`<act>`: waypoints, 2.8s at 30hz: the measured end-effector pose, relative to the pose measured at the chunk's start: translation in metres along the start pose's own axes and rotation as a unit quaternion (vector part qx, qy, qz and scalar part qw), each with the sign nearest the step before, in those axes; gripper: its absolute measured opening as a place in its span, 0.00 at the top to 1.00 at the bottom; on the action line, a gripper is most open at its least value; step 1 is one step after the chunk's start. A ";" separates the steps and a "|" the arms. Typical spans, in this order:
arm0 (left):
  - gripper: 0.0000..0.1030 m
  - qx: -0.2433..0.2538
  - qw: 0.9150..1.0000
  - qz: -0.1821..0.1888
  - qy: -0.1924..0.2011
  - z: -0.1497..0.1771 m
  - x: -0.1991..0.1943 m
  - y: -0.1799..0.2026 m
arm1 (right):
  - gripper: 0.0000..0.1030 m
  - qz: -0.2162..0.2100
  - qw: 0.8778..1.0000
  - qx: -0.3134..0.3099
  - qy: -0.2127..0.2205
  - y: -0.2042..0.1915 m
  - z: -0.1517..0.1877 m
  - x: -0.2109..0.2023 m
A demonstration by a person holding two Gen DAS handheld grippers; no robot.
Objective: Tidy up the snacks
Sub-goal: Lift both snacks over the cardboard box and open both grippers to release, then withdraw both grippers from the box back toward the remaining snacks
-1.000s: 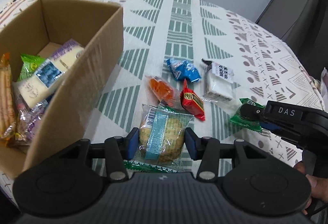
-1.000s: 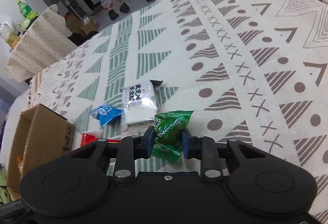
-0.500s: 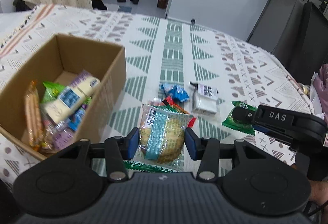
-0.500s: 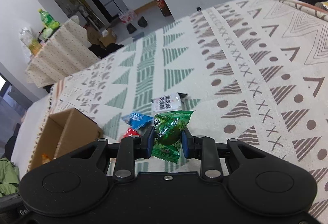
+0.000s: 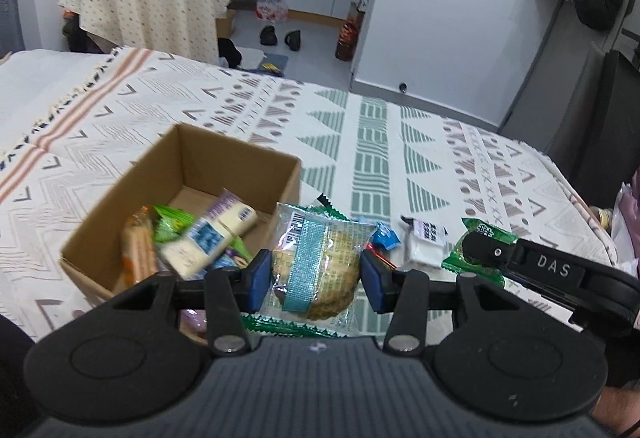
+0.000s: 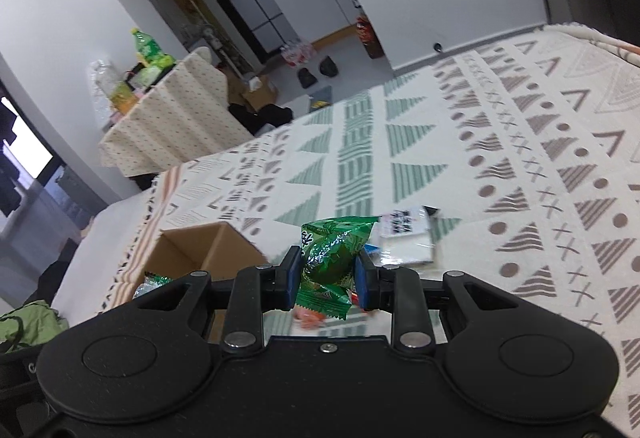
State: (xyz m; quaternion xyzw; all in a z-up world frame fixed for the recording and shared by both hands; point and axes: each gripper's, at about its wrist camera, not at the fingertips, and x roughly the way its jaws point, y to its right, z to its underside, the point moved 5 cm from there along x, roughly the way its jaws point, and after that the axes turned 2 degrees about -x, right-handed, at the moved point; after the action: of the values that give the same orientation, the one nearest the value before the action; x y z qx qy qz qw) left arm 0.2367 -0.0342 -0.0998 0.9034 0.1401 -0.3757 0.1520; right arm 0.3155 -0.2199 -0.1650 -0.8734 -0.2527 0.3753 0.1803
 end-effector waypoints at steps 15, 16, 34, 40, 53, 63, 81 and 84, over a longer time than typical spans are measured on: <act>0.55 -0.031 0.999 -0.019 0.029 -0.016 -0.022 -0.041 | 0.74 -0.034 0.999 -0.034 0.015 -0.052 0.004 0.003; 0.55 -0.034 0.999 -0.020 0.030 -0.017 -0.022 -0.043 | 0.74 -0.035 0.999 -0.036 0.015 -0.055 0.005 0.004; 0.55 -0.093 0.996 -0.016 0.011 -0.021 -0.001 -0.113 | 0.74 -0.039 0.996 -0.084 -0.016 -0.107 0.033 0.031; 0.55 -0.109 0.994 -0.009 -0.005 -0.023 0.016 -0.134 | 0.74 -0.033 0.994 -0.100 -0.024 -0.121 0.039 0.041; 0.51 -0.113 0.993 0.027 -0.038 -0.024 0.039 -0.145 | 0.74 -0.037 0.996 -0.080 -0.033 -0.126 0.031 0.058; 0.49 -0.125 0.991 0.023 -0.044 -0.027 0.037 -0.160 | 0.70 -0.066 0.992 -0.096 -0.051 -0.143 0.036 0.064; 0.19 -0.088 0.996 0.008 -0.030 -0.028 0.006 -0.124 | 0.54 -0.031 0.999 -0.032 -0.024 -0.087 0.016 0.021; 0.18 -0.076 0.997 0.011 -0.029 -0.026 0.002 -0.112 | 0.52 -0.027 0.999 -0.028 -0.027 -0.075 0.018 0.016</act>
State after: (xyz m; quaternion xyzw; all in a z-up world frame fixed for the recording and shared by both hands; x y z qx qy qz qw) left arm 0.2132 0.0779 -0.1024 0.8794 0.1543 -0.3882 0.2286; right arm 0.2885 -0.1478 -0.1478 -0.8605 -0.2909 0.3869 0.1590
